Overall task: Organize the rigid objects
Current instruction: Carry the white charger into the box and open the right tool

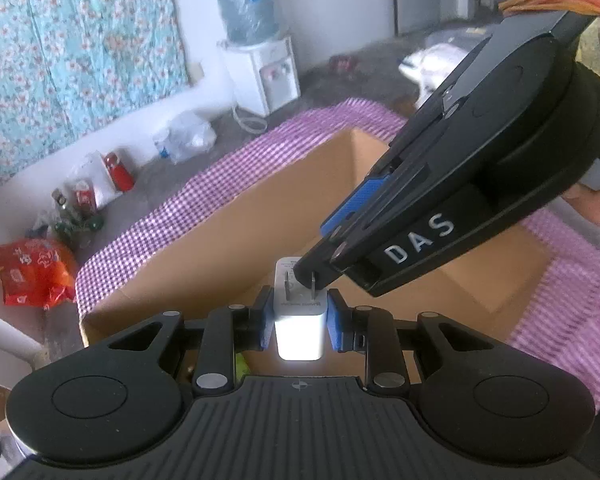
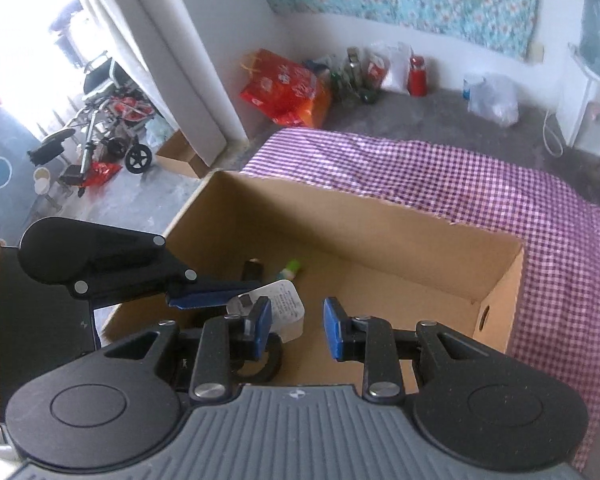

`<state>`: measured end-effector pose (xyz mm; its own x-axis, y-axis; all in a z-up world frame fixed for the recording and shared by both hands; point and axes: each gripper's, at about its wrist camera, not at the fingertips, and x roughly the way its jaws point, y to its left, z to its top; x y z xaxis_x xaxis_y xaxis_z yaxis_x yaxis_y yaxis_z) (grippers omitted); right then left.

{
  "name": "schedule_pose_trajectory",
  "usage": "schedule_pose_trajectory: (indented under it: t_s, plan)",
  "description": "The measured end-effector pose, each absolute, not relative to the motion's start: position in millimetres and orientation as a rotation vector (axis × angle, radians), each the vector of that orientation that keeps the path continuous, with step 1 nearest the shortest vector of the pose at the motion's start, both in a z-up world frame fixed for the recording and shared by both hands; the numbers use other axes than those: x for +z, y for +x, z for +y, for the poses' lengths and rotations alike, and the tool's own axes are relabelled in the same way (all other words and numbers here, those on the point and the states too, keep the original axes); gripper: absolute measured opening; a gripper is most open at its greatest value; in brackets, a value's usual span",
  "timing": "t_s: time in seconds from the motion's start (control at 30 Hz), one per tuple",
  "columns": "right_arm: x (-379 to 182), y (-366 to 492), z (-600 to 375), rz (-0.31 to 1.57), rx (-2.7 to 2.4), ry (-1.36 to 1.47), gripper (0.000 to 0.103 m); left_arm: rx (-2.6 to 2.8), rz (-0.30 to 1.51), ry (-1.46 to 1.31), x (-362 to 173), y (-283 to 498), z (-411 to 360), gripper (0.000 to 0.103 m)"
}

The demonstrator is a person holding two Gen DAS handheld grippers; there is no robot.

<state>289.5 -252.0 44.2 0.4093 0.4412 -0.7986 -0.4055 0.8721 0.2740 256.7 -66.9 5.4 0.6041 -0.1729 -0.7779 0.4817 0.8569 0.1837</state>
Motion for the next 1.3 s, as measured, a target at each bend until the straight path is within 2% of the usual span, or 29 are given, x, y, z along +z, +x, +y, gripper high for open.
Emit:
schedule_pose_trajectory:
  t_s: [0.3,0.53,0.63,0.8,1.07,1.3]
  plan:
    - [0,339,-251,1.078,0.496,0.067,0.031,-0.348,0.925,0.436,-31,301,-63,0.026]
    - [-24,346,-246,1.123,0.49,0.094,0.031,-0.359,0.946,0.471,-41,295,-63,0.028]
    - [-27,341,-244,1.127,0.495,0.101,0.031,-0.373,0.94,0.494,-39,289,-67,0.038]
    - [-16,332,-248,1.109,0.5,0.148,0.031,-0.374,0.936,0.511,-28,277,-72,0.047]
    - [29,298,-278,1.007,0.498,0.261,0.031,-0.349,0.879,0.526,14,242,-76,0.071]
    - [73,239,-310,0.864,0.5,0.362,0.032,-0.336,0.812,0.518,56,190,-80,0.086]
